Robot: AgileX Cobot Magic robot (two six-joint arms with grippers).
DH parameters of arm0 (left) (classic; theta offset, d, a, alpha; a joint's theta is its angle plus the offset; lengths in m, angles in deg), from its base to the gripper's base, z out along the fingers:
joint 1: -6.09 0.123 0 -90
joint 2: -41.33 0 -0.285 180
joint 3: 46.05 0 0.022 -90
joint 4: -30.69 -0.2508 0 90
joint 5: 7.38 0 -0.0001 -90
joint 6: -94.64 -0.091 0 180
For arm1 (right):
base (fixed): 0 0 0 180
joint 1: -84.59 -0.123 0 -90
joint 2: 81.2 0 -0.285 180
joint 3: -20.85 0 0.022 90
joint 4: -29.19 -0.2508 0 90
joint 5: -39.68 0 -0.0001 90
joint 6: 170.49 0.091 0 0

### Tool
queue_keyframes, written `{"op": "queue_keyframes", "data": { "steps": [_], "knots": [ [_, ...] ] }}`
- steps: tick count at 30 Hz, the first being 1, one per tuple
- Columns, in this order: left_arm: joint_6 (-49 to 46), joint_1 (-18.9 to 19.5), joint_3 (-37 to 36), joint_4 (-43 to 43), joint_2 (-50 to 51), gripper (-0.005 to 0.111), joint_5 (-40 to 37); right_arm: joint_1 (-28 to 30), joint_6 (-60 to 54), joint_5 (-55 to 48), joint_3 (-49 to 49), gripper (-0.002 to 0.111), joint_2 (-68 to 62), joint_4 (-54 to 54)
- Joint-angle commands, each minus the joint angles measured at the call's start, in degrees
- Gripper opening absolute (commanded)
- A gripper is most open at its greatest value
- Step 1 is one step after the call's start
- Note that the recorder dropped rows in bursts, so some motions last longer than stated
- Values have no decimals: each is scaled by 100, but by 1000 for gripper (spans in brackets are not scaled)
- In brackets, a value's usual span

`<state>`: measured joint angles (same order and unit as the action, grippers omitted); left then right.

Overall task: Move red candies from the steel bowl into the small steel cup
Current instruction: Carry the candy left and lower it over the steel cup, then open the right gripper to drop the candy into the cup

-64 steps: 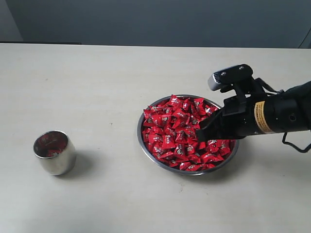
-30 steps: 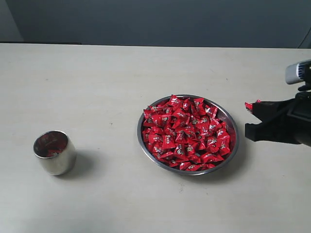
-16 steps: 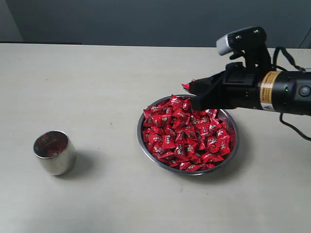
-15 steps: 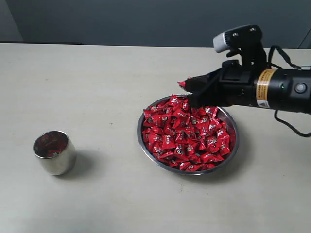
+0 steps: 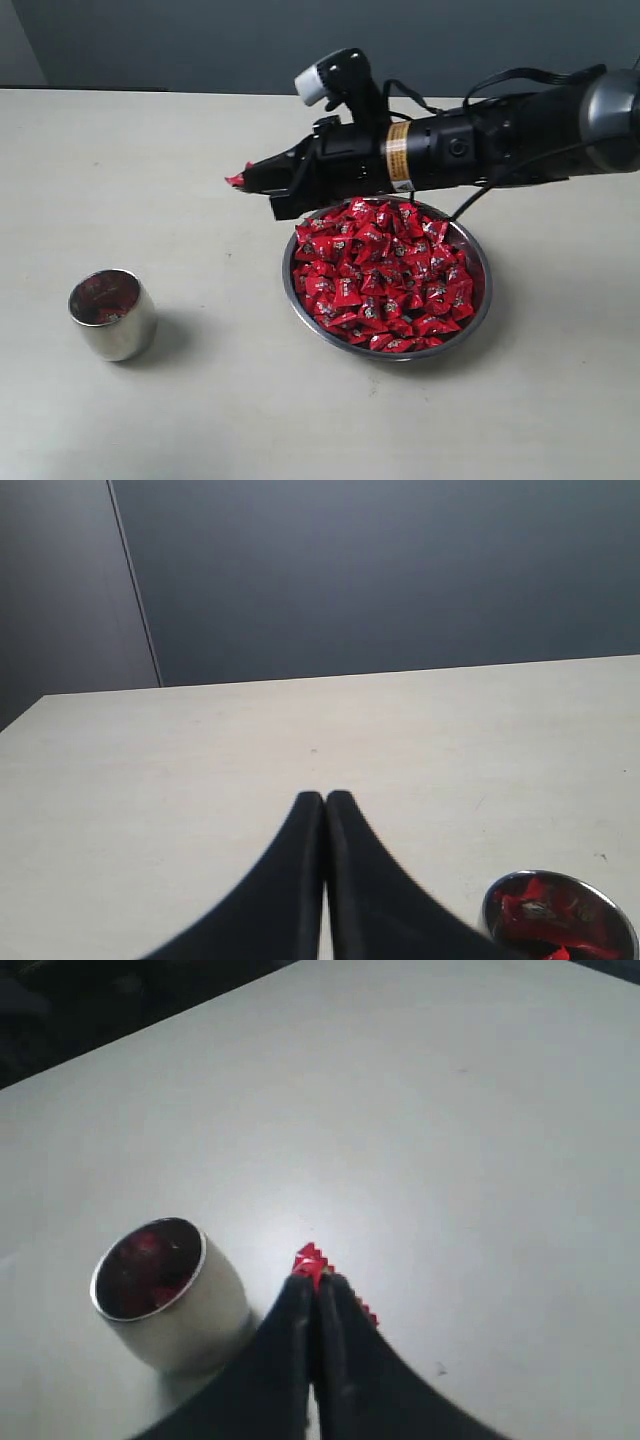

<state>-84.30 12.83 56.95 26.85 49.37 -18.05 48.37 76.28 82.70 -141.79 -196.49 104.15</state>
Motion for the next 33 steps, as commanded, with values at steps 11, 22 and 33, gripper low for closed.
{"op": "queue_keyframes", "data": {
  "steps": [11,22,33],
  "knots": [
    [7,3,-22,-6,-26,0,30,-1247,1027,353,-1463,-1,-895,1196],
    [7,3,-22,-6,-26,0,30,-1589,1476,257,-1990,-1,-1346,1403],
    [7,3,-22,-6,-26,0,30,-1589,1736,257,-2014,-1,-1614,1361]
  ]
}}
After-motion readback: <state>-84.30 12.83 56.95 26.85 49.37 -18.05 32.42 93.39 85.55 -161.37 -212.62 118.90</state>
